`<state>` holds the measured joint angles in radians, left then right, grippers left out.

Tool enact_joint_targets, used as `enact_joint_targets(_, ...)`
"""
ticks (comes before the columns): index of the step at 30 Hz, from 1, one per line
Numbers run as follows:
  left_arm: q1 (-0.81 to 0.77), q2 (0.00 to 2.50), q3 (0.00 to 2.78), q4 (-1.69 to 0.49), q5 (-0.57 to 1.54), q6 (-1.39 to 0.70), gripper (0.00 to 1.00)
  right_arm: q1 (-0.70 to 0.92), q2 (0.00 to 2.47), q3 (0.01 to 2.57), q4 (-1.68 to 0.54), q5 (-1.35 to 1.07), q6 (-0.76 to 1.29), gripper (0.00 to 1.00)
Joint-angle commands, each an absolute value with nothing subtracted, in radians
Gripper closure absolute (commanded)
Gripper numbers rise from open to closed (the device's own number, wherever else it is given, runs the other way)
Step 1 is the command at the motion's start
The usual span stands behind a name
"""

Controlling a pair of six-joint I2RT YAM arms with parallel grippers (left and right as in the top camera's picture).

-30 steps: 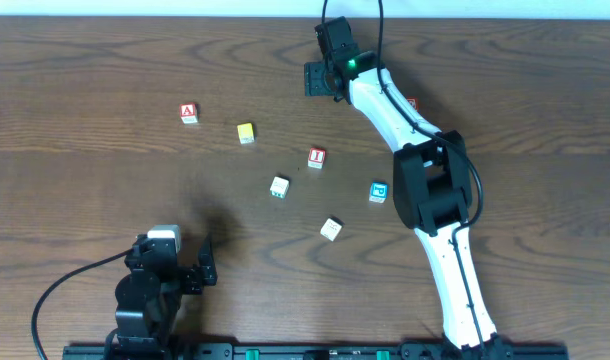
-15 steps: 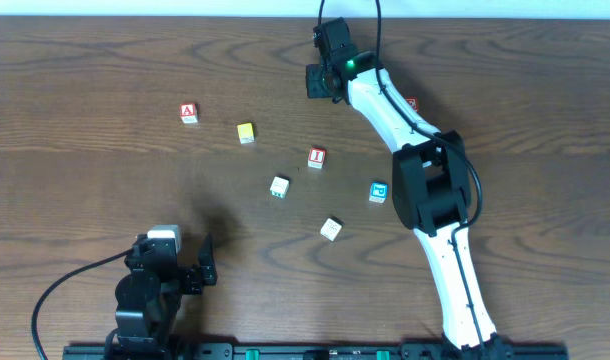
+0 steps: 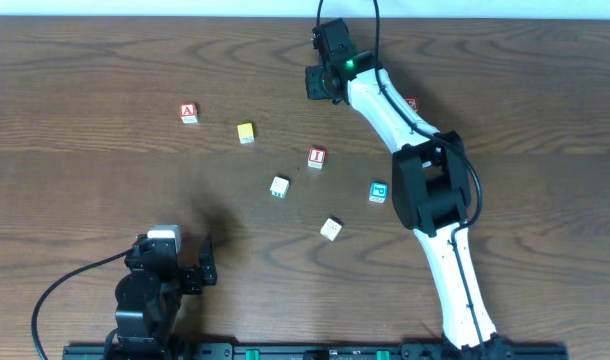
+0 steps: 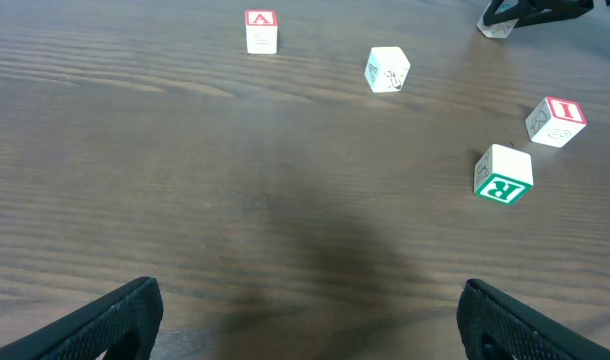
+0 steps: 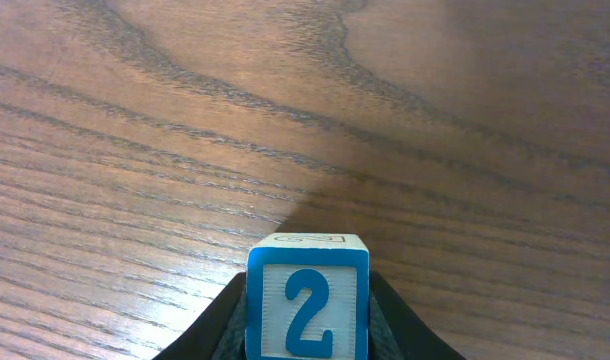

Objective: Spell out Ai2
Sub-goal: 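Move the right gripper to the blue 2 block and grasp it, then carry the blue 2 block and place it right of the I block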

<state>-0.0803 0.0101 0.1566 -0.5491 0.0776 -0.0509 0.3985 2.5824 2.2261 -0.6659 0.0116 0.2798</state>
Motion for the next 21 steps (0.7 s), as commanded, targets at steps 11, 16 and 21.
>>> enact_joint_targets(11,-0.076,0.004,0.146,-0.545,0.07,-0.041,0.05,0.417,2.379,2.468,-1.136,0.093,0.376,0.99)
enact_joint_targets(16,-0.076,0.004,0.146,-0.545,0.07,-0.041,0.05,0.449,2.268,2.446,-1.357,0.125,0.384,0.98)
enact_joint_targets(21,-0.076,0.004,0.146,-0.545,0.07,-0.041,0.05,0.535,2.166,2.261,-1.338,0.162,0.373,0.98)
